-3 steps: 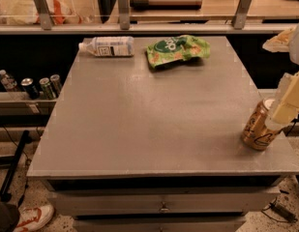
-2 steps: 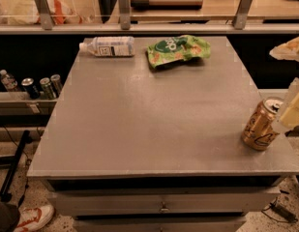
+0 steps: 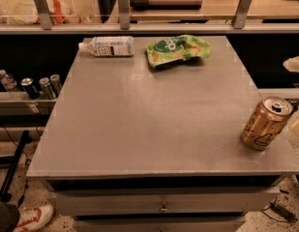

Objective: Move orange can near green rice chip bag

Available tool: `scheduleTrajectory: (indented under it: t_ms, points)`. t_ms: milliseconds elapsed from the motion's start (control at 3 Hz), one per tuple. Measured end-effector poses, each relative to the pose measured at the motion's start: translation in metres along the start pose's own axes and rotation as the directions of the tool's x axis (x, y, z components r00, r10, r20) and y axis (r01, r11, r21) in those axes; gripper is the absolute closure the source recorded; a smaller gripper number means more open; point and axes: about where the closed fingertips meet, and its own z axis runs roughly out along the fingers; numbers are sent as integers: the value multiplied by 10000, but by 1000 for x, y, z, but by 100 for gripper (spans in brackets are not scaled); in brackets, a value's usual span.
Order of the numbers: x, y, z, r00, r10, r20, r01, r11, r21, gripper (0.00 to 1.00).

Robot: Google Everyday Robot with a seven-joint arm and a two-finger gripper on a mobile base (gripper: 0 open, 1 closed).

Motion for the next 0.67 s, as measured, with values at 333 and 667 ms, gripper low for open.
scheduleTrajectory:
  t_ms: [333, 667]
  points:
    - [15, 1, -5, 9976, 612, 334, -621, 9977, 279, 0]
    - [26, 6, -6, 9904, 1214, 657, -1247, 9910, 487, 0]
